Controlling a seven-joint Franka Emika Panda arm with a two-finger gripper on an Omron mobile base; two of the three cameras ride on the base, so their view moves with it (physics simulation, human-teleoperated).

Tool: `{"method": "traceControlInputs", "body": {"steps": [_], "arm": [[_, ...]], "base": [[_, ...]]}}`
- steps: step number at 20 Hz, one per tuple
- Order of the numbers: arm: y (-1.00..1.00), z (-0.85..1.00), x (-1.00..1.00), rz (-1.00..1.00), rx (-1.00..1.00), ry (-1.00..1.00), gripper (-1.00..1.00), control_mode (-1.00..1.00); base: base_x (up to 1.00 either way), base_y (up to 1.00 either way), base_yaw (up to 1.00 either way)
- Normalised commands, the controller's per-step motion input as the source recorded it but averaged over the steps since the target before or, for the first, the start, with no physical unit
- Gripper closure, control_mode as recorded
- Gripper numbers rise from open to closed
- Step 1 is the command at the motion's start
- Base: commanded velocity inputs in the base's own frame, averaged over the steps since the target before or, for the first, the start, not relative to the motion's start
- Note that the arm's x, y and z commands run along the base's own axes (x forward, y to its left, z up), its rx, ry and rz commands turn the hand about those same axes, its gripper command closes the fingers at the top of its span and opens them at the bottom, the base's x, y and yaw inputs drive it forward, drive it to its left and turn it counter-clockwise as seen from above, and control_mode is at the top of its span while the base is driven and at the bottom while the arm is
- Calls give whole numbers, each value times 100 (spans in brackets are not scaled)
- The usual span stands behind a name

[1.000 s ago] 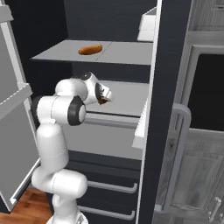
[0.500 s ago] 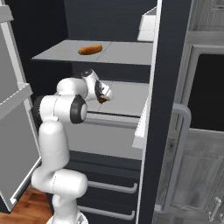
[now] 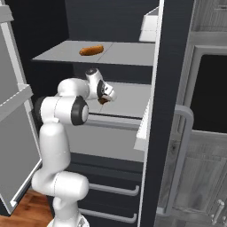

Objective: Pick sweet potato from the fridge and place it on the plate on the counter.

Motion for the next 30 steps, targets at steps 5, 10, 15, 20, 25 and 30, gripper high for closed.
{"method": "traceControlInputs", "body": {"steps": [5,10,15,20,25,30], "arm": [[-4,-20,-39,11,-2,-6,100,-100],[0,0,-96,11,0,-14,100,-100],[0,12,-100,8,0,-19,100,-100],[-1,63,-92,1,0,-6,100,-100],[-5,96,-100,-1,0,2,100,-100],[-12,53,-85,-10,1,20,100,-100]], "base": [[0,0,0],[0,0,0],[0,0,0],[0,0,0],[0,0,0],[0,0,0]]}}
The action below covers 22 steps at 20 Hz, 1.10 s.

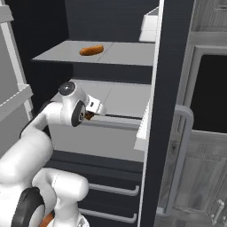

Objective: Pick sweet potato from the fridge and place it on the plate on the counter.

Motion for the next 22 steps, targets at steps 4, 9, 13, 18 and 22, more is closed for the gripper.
{"method": "traceControlInputs", "body": {"steps": [4,9,13,18,22], "arm": [[-15,48,-50,-11,1,41,100,-100],[-4,37,-53,-1,6,44,100,-100],[13,10,-89,13,3,4,100,-100],[25,23,-100,18,2,-2,100,-100],[16,17,-100,14,-1,-14,100,-100]], "base": [[0,0,0],[0,0,0],[0,0,0],[0,0,0],[0,0,0]]}}
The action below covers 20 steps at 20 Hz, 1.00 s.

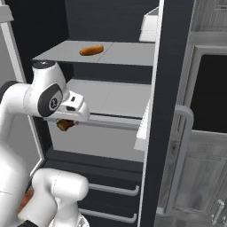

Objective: Pick sweet potato from the fridge and place it on the plate on the counter.

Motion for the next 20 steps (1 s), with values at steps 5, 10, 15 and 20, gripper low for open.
{"method": "traceControlInputs", "body": {"steps": [5,10,15,20], "arm": [[1,12,-90,4,-4,-19,100,-100],[0,6,-15,4,-4,-17,100,-100],[1,0,0,0,0,0,100,-100],[9,0,-44,2,0,0,100,-100]], "base": [[0,0,0],[0,0,0],[0,0,0],[0,0,0]]}}
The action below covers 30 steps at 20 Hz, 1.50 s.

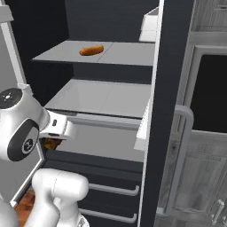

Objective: Pick sweet potato from the fridge and place it on the plate on the counter.

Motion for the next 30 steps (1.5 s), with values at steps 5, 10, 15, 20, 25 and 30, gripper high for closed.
{"method": "traceControlInputs", "body": {"steps": [5,10,15,20,25,30], "arm": [[0,0,0,0,0,0,100,100],[0,0,0,0,0,0,100,100],[0,0,0,0,0,0,100,100],[0,0,0,0,0,0,100,100],[0,0,0,0,0,0,100,100],[0,0,0,0,0,0,100,100]], "base": [[-90,24,-1],[-62,60,-1],[-41,96,-3],[-13,100,-11],[0,100,-12],[13,98,-4]]}}
